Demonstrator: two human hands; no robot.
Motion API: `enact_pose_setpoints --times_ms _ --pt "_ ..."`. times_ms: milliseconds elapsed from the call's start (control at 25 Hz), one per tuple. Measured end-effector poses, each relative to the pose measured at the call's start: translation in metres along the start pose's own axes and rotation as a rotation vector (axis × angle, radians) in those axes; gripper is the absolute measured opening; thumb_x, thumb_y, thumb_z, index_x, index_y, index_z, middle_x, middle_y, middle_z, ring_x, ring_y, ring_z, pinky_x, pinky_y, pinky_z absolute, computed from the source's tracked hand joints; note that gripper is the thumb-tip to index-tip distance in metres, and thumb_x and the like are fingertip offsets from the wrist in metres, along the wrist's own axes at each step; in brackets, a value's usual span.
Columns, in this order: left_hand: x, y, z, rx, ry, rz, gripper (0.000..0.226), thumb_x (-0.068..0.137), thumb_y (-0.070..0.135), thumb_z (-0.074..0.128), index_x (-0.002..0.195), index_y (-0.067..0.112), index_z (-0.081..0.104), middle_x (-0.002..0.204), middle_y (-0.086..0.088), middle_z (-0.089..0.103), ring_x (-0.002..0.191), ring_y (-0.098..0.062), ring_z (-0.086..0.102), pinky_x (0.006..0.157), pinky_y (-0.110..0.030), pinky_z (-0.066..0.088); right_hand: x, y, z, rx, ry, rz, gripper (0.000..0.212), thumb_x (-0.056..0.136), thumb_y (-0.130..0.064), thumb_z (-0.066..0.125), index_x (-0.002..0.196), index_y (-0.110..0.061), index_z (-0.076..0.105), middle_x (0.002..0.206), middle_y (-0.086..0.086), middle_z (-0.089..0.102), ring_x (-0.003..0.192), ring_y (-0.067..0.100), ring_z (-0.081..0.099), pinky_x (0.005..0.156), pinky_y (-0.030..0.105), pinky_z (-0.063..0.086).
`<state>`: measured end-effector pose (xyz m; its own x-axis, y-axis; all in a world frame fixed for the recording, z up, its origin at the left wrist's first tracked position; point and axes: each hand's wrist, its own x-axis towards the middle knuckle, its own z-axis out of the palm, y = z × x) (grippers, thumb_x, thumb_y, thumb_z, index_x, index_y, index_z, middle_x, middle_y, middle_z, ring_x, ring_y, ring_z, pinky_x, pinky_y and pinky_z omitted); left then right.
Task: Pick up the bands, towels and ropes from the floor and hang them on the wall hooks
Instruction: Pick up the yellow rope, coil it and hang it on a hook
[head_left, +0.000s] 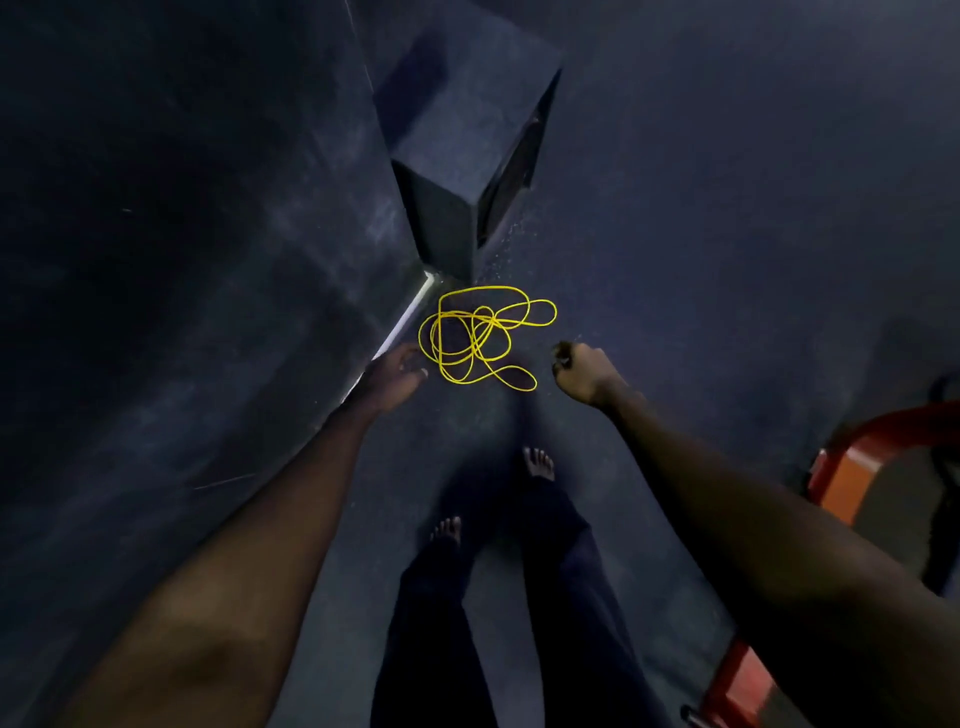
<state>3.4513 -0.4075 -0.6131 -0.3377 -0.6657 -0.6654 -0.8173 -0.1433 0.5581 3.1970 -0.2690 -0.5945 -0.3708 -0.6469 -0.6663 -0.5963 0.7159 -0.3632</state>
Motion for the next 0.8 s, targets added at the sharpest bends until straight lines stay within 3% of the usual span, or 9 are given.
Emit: enact_pose_setpoints --times_ms 80,160,280,440,560,720,800 --pt "0.056 -0.020 0.035 -0.006 -0.026 -0.030 0.046 0.088 0.006 0.065 0.133 0.009 0.055 0.136 -0.011 0.057 0.126 -0.026 0.054 0.104 -0.033 0.044 0.060 0.023 0.025 0.013 -0.019 0.015 0.023 0.091 -0.011 0.048 0.105 -0.007 0.065 0.113 0.021 0.069 0.108 0.039 0.063 0.083 0.037 0.048" --pt "0.110 -0.045 0.072 0.007 -0.068 -0.075 0.047 0.090 0.006 0.064 0.136 0.009 0.052 0.135 -0.007 0.056 0.124 -0.023 0.054 0.098 -0.025 0.041 0.120 0.049 0.058 0.014 -0.025 0.049 0.027 0.092 -0.008 0.047 0.110 -0.002 0.066 0.115 0.024 0.068 0.110 0.040 0.062 0.085 0.039 0.048" --pt "0.189 -0.095 0.129 0.011 -0.078 -0.120 0.048 0.088 0.010 0.066 0.134 0.012 0.054 0.131 -0.014 0.061 0.118 -0.025 0.059 0.093 -0.028 0.045 0.210 0.085 0.127 0.013 -0.074 0.075 0.027 0.095 -0.011 0.050 0.114 0.001 0.066 0.117 0.027 0.066 0.113 0.042 0.061 0.089 0.043 0.048" --pt "0.287 -0.163 0.187 -0.019 -0.018 -0.151 0.043 0.088 0.002 0.064 0.130 0.006 0.057 0.129 -0.019 0.061 0.107 -0.016 0.055 0.081 -0.022 0.038 0.324 0.125 0.230 -0.049 -0.173 0.049 0.026 0.095 -0.015 0.053 0.113 0.001 0.065 0.115 0.028 0.066 0.114 0.039 0.062 0.079 0.039 0.046" --pt "0.329 -0.207 0.211 -0.029 -0.006 -0.140 0.044 0.089 0.003 0.063 0.131 0.009 0.056 0.134 -0.014 0.059 0.119 -0.023 0.057 0.087 -0.020 0.038 0.388 0.140 0.281 -0.202 -0.211 -0.053 0.037 0.094 -0.017 0.058 0.125 0.001 0.058 0.129 0.025 0.060 0.121 0.040 0.056 0.092 0.043 0.046" --pt "0.359 -0.262 0.236 0.017 0.012 -0.145 0.047 0.089 0.007 0.064 0.135 0.014 0.055 0.135 -0.010 0.059 0.118 -0.025 0.058 0.086 -0.019 0.038 0.456 0.147 0.340 -0.293 -0.173 -0.133 0.065 0.091 -0.023 0.063 0.147 -0.004 0.036 0.148 0.022 0.038 0.132 0.045 0.042 0.105 0.050 0.041" --pt "0.367 -0.277 0.242 0.022 0.028 -0.162 0.048 0.089 0.007 0.064 0.136 0.015 0.055 0.136 -0.010 0.058 0.118 -0.025 0.058 0.086 -0.019 0.038 0.475 0.141 0.356 -0.354 -0.144 -0.155 0.069 0.089 -0.028 0.065 0.148 -0.009 0.034 0.151 0.017 0.034 0.134 0.043 0.038 0.105 0.053 0.039"
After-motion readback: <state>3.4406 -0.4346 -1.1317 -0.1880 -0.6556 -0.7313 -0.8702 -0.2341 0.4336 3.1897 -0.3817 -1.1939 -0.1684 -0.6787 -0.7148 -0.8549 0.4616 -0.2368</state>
